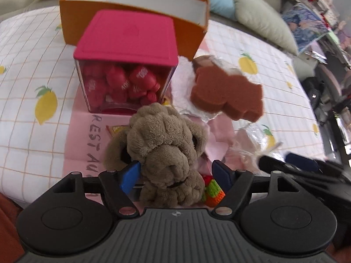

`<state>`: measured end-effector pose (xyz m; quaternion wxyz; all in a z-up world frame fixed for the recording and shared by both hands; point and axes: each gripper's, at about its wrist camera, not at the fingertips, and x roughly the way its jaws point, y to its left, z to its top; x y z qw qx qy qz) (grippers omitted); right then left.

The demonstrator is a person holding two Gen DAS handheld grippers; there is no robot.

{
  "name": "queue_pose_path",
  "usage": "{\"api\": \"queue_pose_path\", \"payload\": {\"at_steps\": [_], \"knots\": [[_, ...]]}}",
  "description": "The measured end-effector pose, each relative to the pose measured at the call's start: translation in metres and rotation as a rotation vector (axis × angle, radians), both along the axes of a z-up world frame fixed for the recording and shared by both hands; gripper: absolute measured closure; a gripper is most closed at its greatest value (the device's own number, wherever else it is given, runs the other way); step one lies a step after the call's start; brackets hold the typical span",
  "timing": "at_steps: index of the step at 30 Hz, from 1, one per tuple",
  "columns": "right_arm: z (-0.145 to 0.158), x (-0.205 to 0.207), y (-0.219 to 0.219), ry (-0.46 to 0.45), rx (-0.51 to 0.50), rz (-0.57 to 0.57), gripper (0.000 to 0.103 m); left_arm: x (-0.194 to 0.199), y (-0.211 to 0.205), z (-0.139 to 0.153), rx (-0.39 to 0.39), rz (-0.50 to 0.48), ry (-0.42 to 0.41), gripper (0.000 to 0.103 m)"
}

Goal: Organize soft objects
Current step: 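Grasp the brown teddy bear with the left gripper, then grasp the brown sponge with the right gripper while the left gripper holds the teddy bear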

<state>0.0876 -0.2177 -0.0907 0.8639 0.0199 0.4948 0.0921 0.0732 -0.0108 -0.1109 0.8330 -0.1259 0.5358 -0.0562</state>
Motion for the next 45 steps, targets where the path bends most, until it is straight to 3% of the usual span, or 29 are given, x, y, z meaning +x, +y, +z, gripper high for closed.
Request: {"api": "queue_pose_path", "payload": {"at_steps": [7,12,16,22,28,31,34,37,39,45], "knots": [[-0.008,0.002,-0.013,0.049,0.009,-0.068,0.041,0.012,-0.009,-0.021,0.068,0.037,0.035,0.018],[-0.02,0.008,-0.013,0.093,0.005,-0.075,0.04,0.008,-0.003,-0.018,0.059,0.017,0.02,0.04],[-0.026,0.01,-0.013,0.116,0.007,-0.073,0.04,0.001,0.002,-0.011,0.037,-0.001,0.009,0.048],[-0.014,0.004,-0.003,0.049,0.01,-0.014,0.04,-0.009,0.012,0.015,0.003,-0.01,-0.039,0.048],[-0.001,-0.006,0.016,-0.021,0.059,0.117,0.041,-0.019,0.025,0.034,0.081,0.004,-0.071,0.048],[-0.002,-0.009,0.029,-0.03,0.047,0.186,0.054,-0.023,0.031,0.035,0.091,0.015,-0.071,0.048],[-0.004,-0.008,0.032,-0.055,-0.063,0.141,0.048,-0.025,0.035,0.033,0.084,0.023,-0.078,0.048],[-0.008,-0.003,0.023,-0.028,-0.018,0.122,0.047,-0.025,0.036,0.03,0.069,0.026,-0.078,0.048],[-0.009,-0.004,0.025,-0.03,-0.04,0.128,0.047,-0.026,0.037,0.029,0.066,0.019,-0.08,0.048],[-0.002,0.004,0.025,-0.111,-0.088,0.134,0.046,-0.03,0.035,0.034,0.058,0.001,-0.113,0.048]]}}
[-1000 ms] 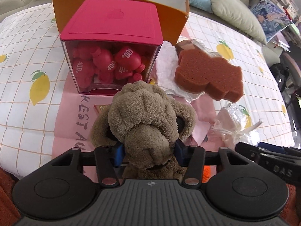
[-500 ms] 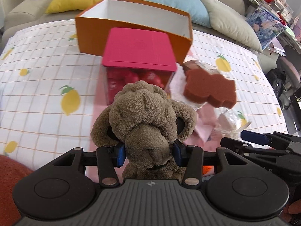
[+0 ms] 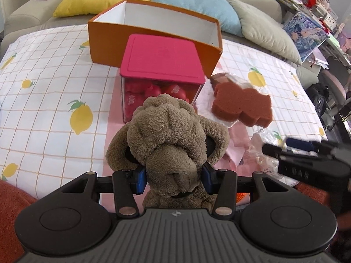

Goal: Organize soft objects
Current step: 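Grasp the brown sponge with the right gripper while the left gripper holds the teddy bear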

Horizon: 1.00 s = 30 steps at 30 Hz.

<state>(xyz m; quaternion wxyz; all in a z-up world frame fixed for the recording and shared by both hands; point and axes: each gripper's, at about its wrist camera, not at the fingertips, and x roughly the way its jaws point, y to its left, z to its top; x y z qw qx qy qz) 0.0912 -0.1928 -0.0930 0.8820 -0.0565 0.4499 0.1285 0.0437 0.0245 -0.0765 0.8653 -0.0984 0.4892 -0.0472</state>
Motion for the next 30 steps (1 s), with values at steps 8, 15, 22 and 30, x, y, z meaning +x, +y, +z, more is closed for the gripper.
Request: {"api": "queue_pose_path", "payload": {"at_steps": [8,15,22,30], "knots": [[-0.012,0.043,0.023,-0.171,-0.327,0.337,0.007,0.008,-0.003,0.008,-0.009,0.011,-0.04,0.048],[-0.048,0.069,0.043,-0.198,-0.535,0.593,0.006,0.01,-0.005,0.011,0.0,0.019,-0.042,0.048],[-0.055,0.088,0.047,-0.109,-0.491,0.605,0.025,0.011,-0.002,0.012,0.001,0.033,-0.032,0.048],[-0.041,0.068,0.043,-0.131,-0.421,0.57,0.034,0.007,0.0,0.02,-0.016,0.023,-0.055,0.048]]}}
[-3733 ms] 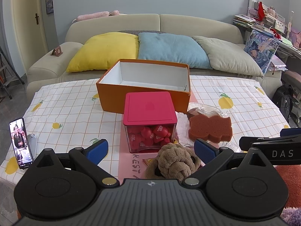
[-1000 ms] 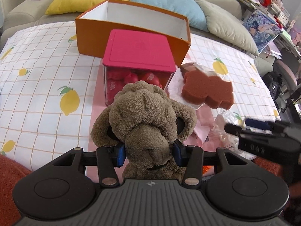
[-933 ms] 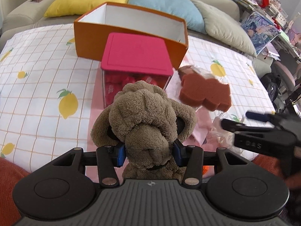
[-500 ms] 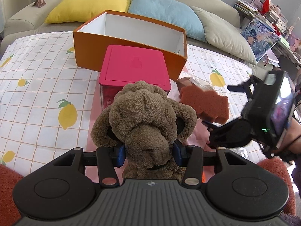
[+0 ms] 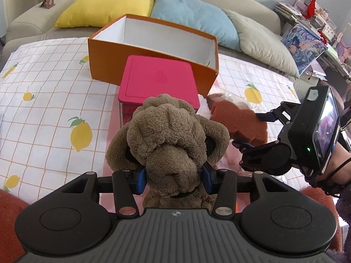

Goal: Organize soft objects
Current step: 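Grasp the brown sponge with the right gripper while the left gripper holds the teddy bear, then carry the teddy bear and sponge into the orange box and open both grippers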

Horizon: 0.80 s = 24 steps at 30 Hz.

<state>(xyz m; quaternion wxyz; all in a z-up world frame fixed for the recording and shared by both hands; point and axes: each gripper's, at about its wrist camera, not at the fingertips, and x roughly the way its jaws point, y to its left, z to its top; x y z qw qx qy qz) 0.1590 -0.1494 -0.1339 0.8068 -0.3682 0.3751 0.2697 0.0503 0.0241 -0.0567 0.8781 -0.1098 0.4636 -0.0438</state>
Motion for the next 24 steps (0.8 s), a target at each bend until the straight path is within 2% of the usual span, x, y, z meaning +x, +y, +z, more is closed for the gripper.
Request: {"api": "queue_pose_path", "payload": {"at_steps": [4,10,14,16,24], "knots": [[0.025,-0.015,-0.003,-0.034,0.051,-0.001,0.034,-0.004,0.008,0.014,-0.053,-0.014,-0.026,0.048],[0.077,-0.018,-0.011,-0.023,0.227,-0.043,0.033,0.004,0.026,0.043,-0.112,-0.024,-0.086,0.048],[0.108,-0.003,-0.007,-0.003,0.351,-0.074,0.033,0.024,0.04,0.066,-0.071,-0.024,-0.152,0.048],[0.118,0.007,0.001,0.012,0.392,-0.091,0.033,0.042,0.048,0.074,-0.075,-0.029,-0.156,0.048],[0.14,0.067,0.044,0.041,0.41,-0.194,0.033,0.13,0.053,0.097,0.049,-0.12,-0.129,0.048]]}}
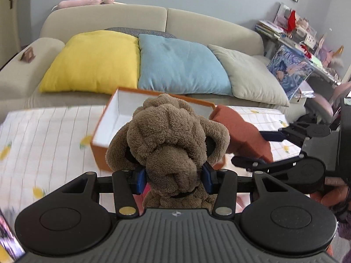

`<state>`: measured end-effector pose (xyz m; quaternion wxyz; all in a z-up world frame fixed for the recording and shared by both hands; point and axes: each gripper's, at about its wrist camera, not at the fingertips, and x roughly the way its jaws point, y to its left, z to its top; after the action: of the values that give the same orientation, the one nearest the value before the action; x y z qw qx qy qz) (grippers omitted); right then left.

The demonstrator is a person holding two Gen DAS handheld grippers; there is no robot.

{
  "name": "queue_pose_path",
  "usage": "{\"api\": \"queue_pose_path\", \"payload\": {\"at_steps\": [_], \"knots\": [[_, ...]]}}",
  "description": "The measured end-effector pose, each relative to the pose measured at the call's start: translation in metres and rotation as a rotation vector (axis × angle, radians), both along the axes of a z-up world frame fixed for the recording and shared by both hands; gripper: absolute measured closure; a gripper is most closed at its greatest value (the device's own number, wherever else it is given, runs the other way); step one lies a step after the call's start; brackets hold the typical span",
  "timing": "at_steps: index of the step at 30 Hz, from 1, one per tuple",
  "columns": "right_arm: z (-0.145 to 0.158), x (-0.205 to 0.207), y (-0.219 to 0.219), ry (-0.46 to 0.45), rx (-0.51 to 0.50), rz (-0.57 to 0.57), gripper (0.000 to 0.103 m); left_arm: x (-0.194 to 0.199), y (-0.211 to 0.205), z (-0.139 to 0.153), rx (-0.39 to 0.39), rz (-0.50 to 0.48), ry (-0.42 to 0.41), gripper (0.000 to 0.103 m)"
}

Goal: Organize soft objects
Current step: 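Carry the teddy bear and sponge into the orange box and open both grippers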

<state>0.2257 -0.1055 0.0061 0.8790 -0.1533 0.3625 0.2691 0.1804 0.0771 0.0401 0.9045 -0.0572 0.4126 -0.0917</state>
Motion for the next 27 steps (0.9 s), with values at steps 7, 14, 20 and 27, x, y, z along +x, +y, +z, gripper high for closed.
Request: {"api": "queue_pose_path", "payload": {"at_steps": [7,14,20,27], "knots": [[-0.011,0.066,0.025,0.121,0.052,-0.089,0.033,0.094,0.007,-0.015,0.074,-0.008,0.1,0.048],[-0.054,0.124,0.049,0.28,0.006,-0.121,0.033,0.165,0.015,-0.067,0.098,-0.014,0.297,0.048],[-0.084,0.14,0.068,0.324,-0.06,-0.119,0.033,0.194,0.005,-0.103,0.217,-0.031,0.376,0.048],[-0.104,0.147,0.074,0.345,-0.077,-0.096,0.03,0.21,-0.001,-0.137,0.302,-0.049,0.403,0.044]]}}
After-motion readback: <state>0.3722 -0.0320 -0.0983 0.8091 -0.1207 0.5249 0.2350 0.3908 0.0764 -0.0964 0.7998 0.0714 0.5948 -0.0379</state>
